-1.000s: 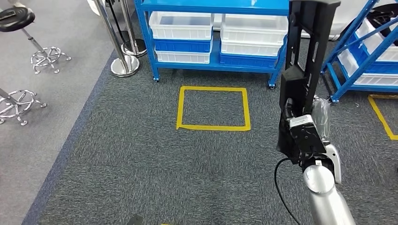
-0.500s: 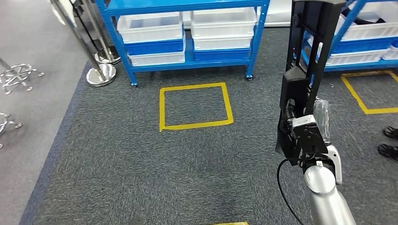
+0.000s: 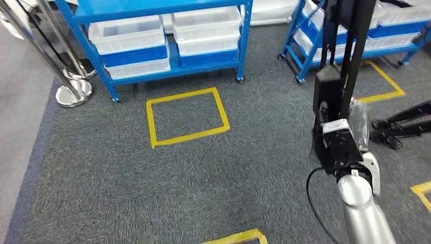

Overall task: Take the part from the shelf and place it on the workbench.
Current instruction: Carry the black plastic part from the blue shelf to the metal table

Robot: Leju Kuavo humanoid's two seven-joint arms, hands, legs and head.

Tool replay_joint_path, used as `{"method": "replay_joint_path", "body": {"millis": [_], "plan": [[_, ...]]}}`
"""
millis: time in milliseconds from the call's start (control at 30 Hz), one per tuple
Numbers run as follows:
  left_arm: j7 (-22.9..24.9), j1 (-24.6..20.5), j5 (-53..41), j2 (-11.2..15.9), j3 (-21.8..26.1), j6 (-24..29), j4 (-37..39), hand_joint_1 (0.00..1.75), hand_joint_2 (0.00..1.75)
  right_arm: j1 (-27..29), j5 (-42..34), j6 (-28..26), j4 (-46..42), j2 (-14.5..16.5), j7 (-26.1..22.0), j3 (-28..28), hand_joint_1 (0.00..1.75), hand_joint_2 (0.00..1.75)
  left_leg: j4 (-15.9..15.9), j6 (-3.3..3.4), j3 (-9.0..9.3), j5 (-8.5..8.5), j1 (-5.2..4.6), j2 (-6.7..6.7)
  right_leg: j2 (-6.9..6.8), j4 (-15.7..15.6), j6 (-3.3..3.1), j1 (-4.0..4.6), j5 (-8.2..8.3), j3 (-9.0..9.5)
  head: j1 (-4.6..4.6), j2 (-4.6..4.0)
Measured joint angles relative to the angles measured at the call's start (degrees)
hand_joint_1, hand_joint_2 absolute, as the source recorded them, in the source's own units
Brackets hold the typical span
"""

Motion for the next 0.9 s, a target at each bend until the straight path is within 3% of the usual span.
{"method": "replay_joint_path", "body": {"millis": [67,100,167,233,300,367,433,500,533,567,600,667,733,800,867,900], "plan": [[0.01,0.23,0.02,0.00,0.02,-0.01,0.00,0.00,1.75,0.37,-0.25,0.03,-0.01,0.00,0.05,-0.01,1.75,1.75,0.09,0.04,-0.25,0.02,-0.03,1.47,-1.08,4.96,0.29,-0.16,-1.94,-1.84,-0.01,0.00],[0.02,0.31,0.02,-0.01,0.03,-0.01,0.00,0.00,1.75,0.64,-0.40,0.04,-0.04,-0.01,0.08,-0.02,1.75,1.75,0.22,-0.02,-0.38,-0.02,-0.01,2.19,-1.38,4.81,0.46,-0.27,-1.41,-1.41,-0.01,0.00],[0.02,0.32,0.02,-0.08,0.04,-0.01,0.00,0.00,1.75,0.93,-0.94,0.05,-0.23,-0.01,0.02,-0.04,1.75,1.75,0.79,-0.30,-0.67,-0.26,0.03,3.49,-2.76,-0.91,0.69,-0.41,1.59,2.30,0.00,0.00],[0.02,0.29,0.02,-0.15,0.08,-0.01,0.00,0.00,1.75,1.07,-1.79,0.05,-0.58,0.02,-0.22,-0.10,1.75,1.75,1.69,-0.86,-0.93,-0.78,-0.25,4.53,-5.01,-7.09,0.32,-0.05,3.46,5.85,-0.03,0.00],[0.02,0.28,0.05,-0.15,0.16,-0.02,0.00,0.00,1.75,1.51,-2.55,0.00,-0.91,0.07,-0.51,-0.18,1.75,1.75,2.24,-1.38,-1.00,-1.15,-0.52,5.46,-5.45,-8.74,-0.43,0.36,3.53,6.48,-0.06,0.00],[0.03,0.26,0.09,-0.15,0.27,-0.03,0.00,0.00,1.75,2.28,-2.95,-0.12,-1.12,0.13,-0.68,-0.29,1.75,1.75,2.44,-1.88,-0.96,-1.43,-0.42,6.22,-4.13,-8.85,-1.09,0.25,3.85,6.25,-0.06,0.00],[0.04,0.25,0.15,-0.15,0.38,-0.04,0.00,0.00,1.75,2.85,-3.05,-0.23,-1.27,0.20,-0.78,-0.48,1.75,1.75,4.63,-2.58,-1.75,-3.37,-0.09,4.72,-2.94,-9.07,-1.75,0.00,4.26,6.10,-0.07,0.00],[0.04,0.38,0.22,-0.15,0.51,-0.08,0.00,0.00,1.75,3.13,-3.07,-0.29,-1.39,0.37,-0.90,-0.60,1.75,1.75,10.84,-3.15,-4.25,-7.17,0.31,2.20,-1.68,-9.13,-2.21,-0.12,4.58,5.82,-0.08,0.00],[0.05,0.50,0.25,-0.15,0.59,-0.09,0.00,0.00,1.75,3.27,-3.08,-0.31,-1.40,0.48,-0.94,-0.61,1.75,1.75,14.44,-3.28,-5.77,-8.79,0.44,1.58,-0.99,-9.09,-2.32,-0.11,4.69,5.65,-0.09,0.00],[0.08,0.61,0.29,-0.15,0.68,-0.10,0.00,0.00,1.75,3.48,-3.08,-0.32,-1.41,0.57,-0.97,-0.63,1.75,1.75,16.98,-3.32,-6.84,-9.51,0.52,1.23,-0.21,-9.02,-2.34,-0.09,4.78,5.51,-0.09,0.00],[0.11,0.69,0.34,-0.15,0.75,-0.11,0.00,0.00,1.75,3.70,-3.08,-0.33,-1.41,0.62,-0.98,-0.66,1.75,1.75,17.67,-3.24,-7.09,-9.15,0.56,1.01,0.58,-8.92,-2.31,-0.07,4.85,5.38,-0.09,0.00],[0.16,0.72,0.48,-0.14,0.83,-0.12,0.00,0.00,1.75,4.01,-3.08,-0.33,-1.43,0.66,-0.98,-0.72,1.75,1.75,12.84,-2.74,-4.67,-5.68,0.56,-0.11,2.22,-8.76,-2.13,-0.08,4.99,5.25,-0.09,0.00],[0.17,0.72,0.59,-0.12,0.88,-0.11,0.00,0.00,1.75,4.01,-3.08,-0.35,-1.51,0.68,-1.01,-0.77,1.75,1.75,5.60,-2.03,-1.27,-2.81,0.67,-3.51,3.69,-8.71,-1.73,-0.20,5.24,5.08,-0.07,0.00],[0.18,0.68,0.64,-0.11,0.94,-0.11,0.00,0.00,1.75,4.05,-3.08,-0.38,-1.62,0.75,-1.05,-0.80,1.75,1.75,2.56,-1.69,0.12,-2.36,0.62,-5.52,5.08,-8.90,-0.98,-0.53,5.72,4.67,-0.07,0.00],[0.20,0.60,0.67,-0.14,0.96,-0.11,0.00,0.00,1.75,4.32,-3.08,-0.40,-1.72,0.79,-1.06,-0.93,1.75,1.75,1.83,-1.49,0.36,-1.88,0.66,-4.26,6.35,-9.25,-0.08,-0.76,6.26,4.26,-0.08,0.00],[0.20,0.56,0.67,-0.16,0.97,-0.11,0.00,0.00,1.75,4.47,-3.08,-0.43,-1.79,0.78,-1.07,-1.07,1.75,1.75,1.28,-1.27,0.46,-1.47,0.79,-3.45,5.75,-9.05,0.20,-0.63,6.11,4.00,-0.04,0.00]]}}
